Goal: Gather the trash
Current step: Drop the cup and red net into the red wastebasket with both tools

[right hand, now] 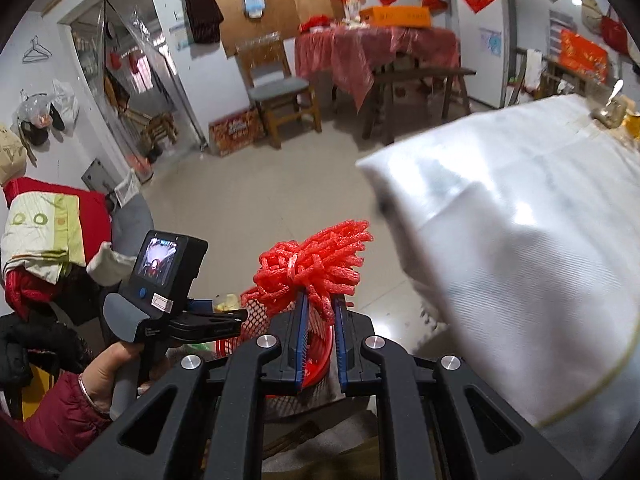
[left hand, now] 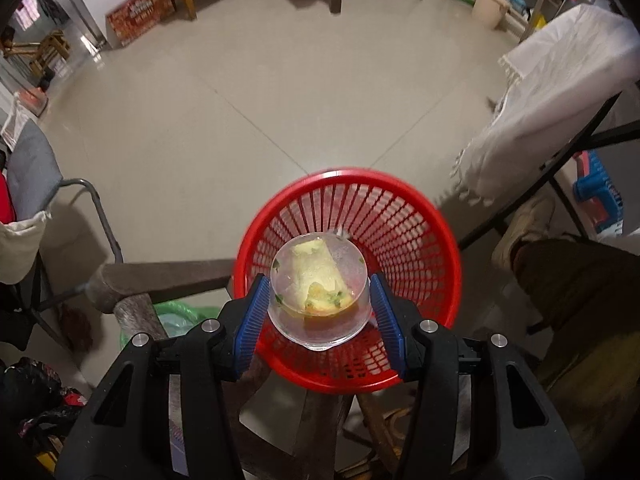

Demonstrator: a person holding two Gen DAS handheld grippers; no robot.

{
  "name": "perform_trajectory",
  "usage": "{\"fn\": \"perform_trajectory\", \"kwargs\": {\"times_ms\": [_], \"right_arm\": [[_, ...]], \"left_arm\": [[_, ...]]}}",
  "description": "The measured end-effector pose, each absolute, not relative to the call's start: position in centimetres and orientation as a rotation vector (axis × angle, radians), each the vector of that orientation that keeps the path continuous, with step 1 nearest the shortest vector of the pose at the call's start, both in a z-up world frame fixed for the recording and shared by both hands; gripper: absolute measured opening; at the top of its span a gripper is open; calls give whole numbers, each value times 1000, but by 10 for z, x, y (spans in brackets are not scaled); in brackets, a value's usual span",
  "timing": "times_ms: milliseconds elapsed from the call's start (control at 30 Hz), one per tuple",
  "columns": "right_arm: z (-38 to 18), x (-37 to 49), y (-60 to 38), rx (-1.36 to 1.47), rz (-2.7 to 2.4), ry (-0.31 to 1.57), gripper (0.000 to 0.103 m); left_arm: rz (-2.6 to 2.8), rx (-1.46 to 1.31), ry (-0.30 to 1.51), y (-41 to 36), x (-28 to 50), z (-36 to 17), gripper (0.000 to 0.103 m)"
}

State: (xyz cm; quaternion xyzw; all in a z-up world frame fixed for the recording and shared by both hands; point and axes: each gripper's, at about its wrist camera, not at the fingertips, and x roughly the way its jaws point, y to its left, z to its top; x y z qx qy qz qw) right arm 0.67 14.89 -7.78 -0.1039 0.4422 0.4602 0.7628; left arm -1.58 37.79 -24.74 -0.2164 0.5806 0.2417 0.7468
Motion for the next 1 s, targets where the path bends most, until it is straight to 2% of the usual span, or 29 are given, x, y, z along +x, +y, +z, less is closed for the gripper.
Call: {"fn": "perform_trajectory", "kwargs": {"times_ms": [33,67,133,167,733,800,867,1000], "right_arm": [[-81,7,151,-230,1005,972,12],[-85,6,155,-235,1010,983,13],[-92,5,161,-252,1015,998,13],[-95,5,163,-257,1017,1003,12],[-171,-10,225,-420,1096,1150,13],[-181,-14,235,-439,1128,1180,19],[-189,-15,240,-438,1156,1207,31],[-181,-18,236,-425,1166,1189,32]], "left_arm": [[526,-468,1283,378,-15,-250,54],[530,-462,1292,376,-15,-251,64],[549,-442,1295,376,-15,-252,75],[556,-431,1289,376,-15,-250,76],[707,-397,1207,397,-29,-226,79],[724,-410,1191,401,-32,-222,79],[725,-429,1179,404,-34,-219,79],[700,-435,1172,401,-33,-217,79]]}}
